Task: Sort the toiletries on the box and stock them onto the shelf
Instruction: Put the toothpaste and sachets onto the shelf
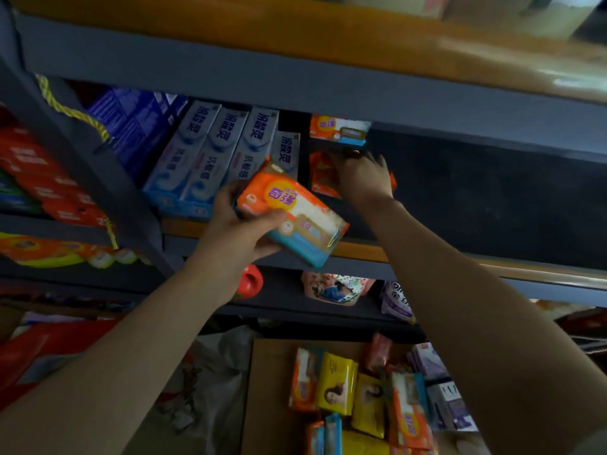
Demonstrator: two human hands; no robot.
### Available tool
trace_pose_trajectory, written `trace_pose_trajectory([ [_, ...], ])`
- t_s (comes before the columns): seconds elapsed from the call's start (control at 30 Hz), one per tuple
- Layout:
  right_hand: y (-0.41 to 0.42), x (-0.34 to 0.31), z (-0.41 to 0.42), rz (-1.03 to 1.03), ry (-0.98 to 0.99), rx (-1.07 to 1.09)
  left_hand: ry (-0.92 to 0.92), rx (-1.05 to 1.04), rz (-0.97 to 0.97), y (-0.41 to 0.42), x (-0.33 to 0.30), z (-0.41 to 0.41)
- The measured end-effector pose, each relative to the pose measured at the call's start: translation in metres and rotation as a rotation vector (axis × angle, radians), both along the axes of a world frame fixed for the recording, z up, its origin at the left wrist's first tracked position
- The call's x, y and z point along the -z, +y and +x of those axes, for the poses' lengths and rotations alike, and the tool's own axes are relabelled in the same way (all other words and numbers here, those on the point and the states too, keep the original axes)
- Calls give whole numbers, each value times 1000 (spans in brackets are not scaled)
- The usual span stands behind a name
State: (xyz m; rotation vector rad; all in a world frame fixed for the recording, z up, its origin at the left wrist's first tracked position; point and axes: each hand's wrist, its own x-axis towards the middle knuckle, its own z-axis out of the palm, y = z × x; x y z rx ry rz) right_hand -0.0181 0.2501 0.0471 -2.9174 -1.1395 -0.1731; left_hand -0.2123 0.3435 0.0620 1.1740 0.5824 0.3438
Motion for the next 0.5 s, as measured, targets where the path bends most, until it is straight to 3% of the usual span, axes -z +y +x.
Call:
trace_pose_trajectory([
  [0.13,0,-3,7,11,-80,-92,-1,-10,-6,1,1,1],
  [0.23,-25,-9,15,89,-42,15,11,-2,38,-6,-2,7],
  [0.43,-65,2,33,572,548,139,-27,109,104,-24,-9,47],
  [0.5,-63,9,37,688,611,148,-47,85,144,-28,-1,64],
])
